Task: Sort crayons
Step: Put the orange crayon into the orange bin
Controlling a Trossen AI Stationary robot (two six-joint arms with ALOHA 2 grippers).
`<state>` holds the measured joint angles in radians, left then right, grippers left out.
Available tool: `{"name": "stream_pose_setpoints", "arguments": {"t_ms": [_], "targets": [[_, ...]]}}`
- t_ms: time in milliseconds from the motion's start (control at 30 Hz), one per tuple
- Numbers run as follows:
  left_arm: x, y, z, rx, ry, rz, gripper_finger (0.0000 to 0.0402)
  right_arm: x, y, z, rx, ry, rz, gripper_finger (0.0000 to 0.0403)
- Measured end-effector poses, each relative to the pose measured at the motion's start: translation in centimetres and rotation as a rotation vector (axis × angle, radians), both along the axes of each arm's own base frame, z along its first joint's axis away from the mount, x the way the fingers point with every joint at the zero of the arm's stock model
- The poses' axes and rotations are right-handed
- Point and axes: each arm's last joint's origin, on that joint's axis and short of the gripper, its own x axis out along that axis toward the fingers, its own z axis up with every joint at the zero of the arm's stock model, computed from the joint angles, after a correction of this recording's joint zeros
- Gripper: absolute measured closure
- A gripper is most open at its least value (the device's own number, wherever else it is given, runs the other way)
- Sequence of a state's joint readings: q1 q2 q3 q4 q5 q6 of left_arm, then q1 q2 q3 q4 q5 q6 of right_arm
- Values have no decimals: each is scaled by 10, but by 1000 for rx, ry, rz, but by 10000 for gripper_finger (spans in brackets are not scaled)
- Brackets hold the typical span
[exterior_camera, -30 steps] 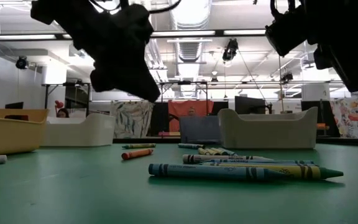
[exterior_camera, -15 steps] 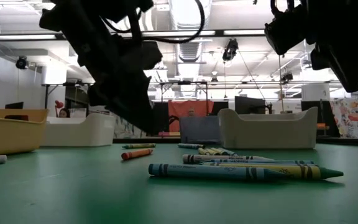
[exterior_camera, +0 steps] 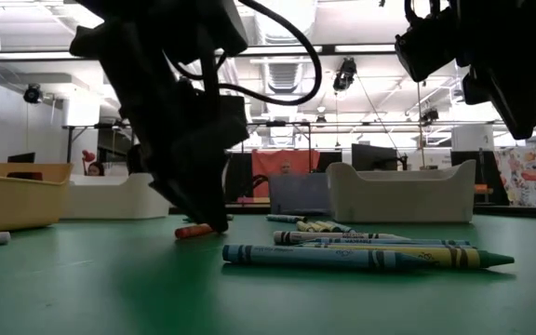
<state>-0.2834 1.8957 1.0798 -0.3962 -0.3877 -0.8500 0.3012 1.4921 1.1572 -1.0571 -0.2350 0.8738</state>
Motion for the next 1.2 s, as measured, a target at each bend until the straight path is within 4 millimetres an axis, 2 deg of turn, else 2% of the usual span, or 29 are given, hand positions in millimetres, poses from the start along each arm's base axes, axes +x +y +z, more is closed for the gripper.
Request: {"name": "stream_pose_setpoints", "arguments": {"t_ms": [200, 333, 600, 733, 867, 967, 1100, 1200], "targets": [[1, -2, -8, 17, 17, 1, 258, 0, 0, 0, -2, -5, 3, 290], [1, -2, -9, 16, 20, -1, 293, 1, 0, 0, -5, -17, 4, 294], [0, -3, -10, 32, 19, -4, 387, 2, 0, 0, -22, -33, 10, 292], [0, -5, -3, 43, 16, -43, 393, 2, 0, 0, -22, -35, 16, 292], [-6, -5, 12, 51, 30, -118, 396, 3, 0, 0, -28, -41, 19, 298], [-12, -3, 36, 61, 2, -174, 399, 3, -1, 0, -41, -47, 27, 301], [-31, 1, 72, 79, 0, -239, 400, 3, -1, 0, -46, -56, 37, 303], [-55, 7, 102, 57, 25, -299, 400, 5, 0, 0, -53, -78, 48, 300]]}}
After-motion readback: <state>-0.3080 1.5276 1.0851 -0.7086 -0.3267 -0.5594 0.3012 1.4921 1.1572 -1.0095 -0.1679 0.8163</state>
